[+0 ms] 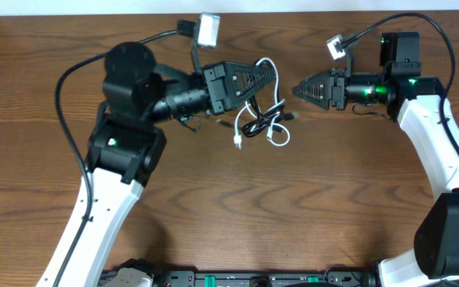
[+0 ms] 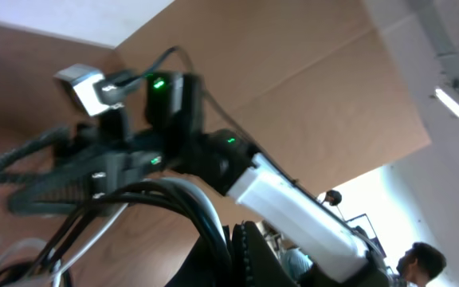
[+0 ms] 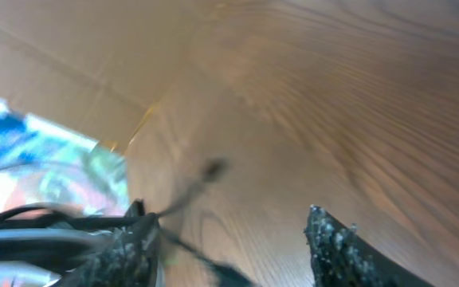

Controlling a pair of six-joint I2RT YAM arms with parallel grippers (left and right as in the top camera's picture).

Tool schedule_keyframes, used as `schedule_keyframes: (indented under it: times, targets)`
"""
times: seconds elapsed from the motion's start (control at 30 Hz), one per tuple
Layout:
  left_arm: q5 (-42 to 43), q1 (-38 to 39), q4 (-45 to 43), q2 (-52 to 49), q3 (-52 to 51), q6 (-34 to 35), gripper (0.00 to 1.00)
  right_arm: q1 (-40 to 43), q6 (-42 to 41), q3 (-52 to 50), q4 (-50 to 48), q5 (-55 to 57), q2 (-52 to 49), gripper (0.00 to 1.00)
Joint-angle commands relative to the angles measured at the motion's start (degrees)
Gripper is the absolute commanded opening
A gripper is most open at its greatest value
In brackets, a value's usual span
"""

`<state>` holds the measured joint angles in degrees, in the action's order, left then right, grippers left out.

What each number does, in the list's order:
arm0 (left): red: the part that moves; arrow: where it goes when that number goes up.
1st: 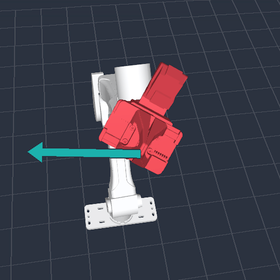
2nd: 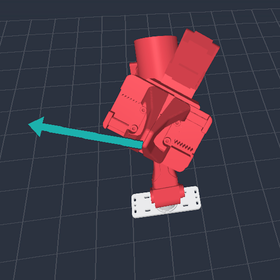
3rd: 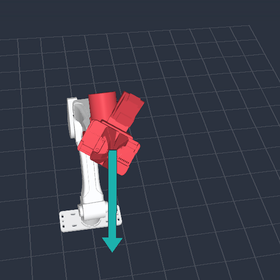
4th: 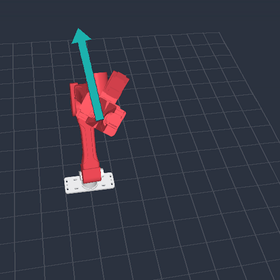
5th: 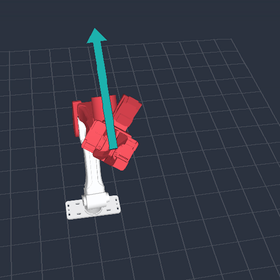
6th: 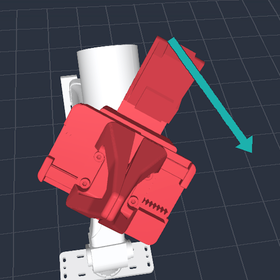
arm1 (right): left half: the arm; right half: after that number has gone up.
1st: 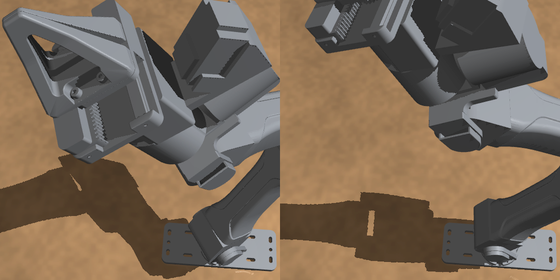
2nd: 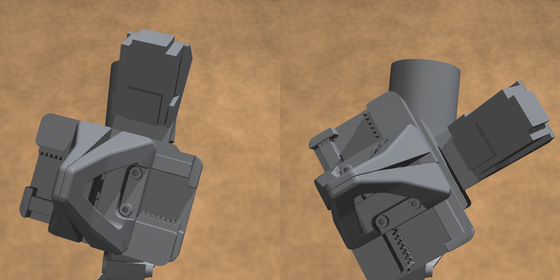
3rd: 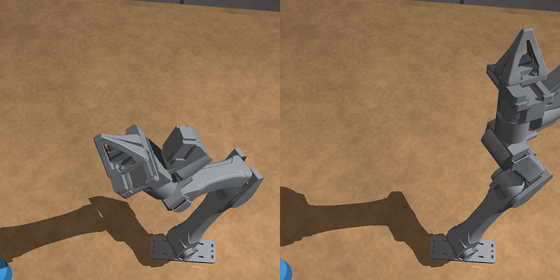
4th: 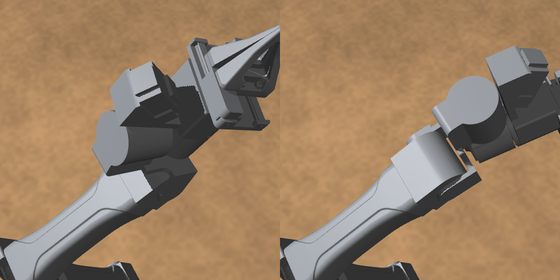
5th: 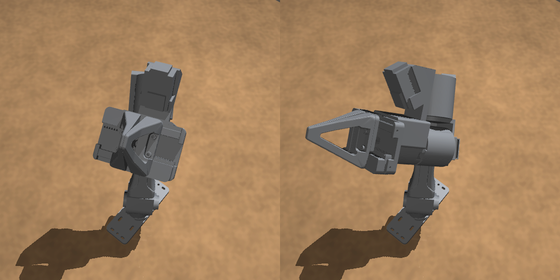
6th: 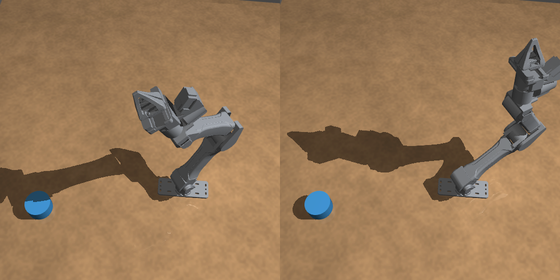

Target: Untangle cables

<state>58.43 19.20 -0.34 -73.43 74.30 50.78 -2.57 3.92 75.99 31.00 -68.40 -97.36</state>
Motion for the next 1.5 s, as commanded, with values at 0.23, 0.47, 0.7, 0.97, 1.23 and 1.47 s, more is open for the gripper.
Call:
schedule_keyframes:
  times: [0.23, 0.47, 0.7, 0.97, 1.23, 1.47]
  targets:
    - [1.57, -0.28, 3.34, -2.16, 0.92, -5.60, 0.08, -4.39, 12.85, -0.35, 0.96, -9.75, -0.04, 0.68]
    - [1.62, -0.28, 3.32, -2.14, 0.92, -5.55, 0.08, -7.37, 20.44, -0.35, 2.67, -10.73, -0.04, 0.72]
    - [2.47, -0.26, 3.30, -2.14, 0.92, -4.44, 0.07, -11.13, 22.95, -0.35, 1.77, -8.68, -0.07, 0.68]
    - [4.37, -0.28, 3.26, -2.12, 0.92, -3.32, 0.07, -11.43, 5.49, -0.35, -2.86, 9.01, -0.07, 0.01]
    - [4.31, -1.66, 1.99, -2.05, 0.94, -2.93, 0.07, -8.07, -32.11, -0.35, 4.83, 47.12, -0.07, 0.01]
    - [1.97, -10.12, 1.99, -2.03, 0.94, -3.21, 0.08, -8.02, -34.34, -0.37, 15.39, 61.68, -0.07, 0.01]
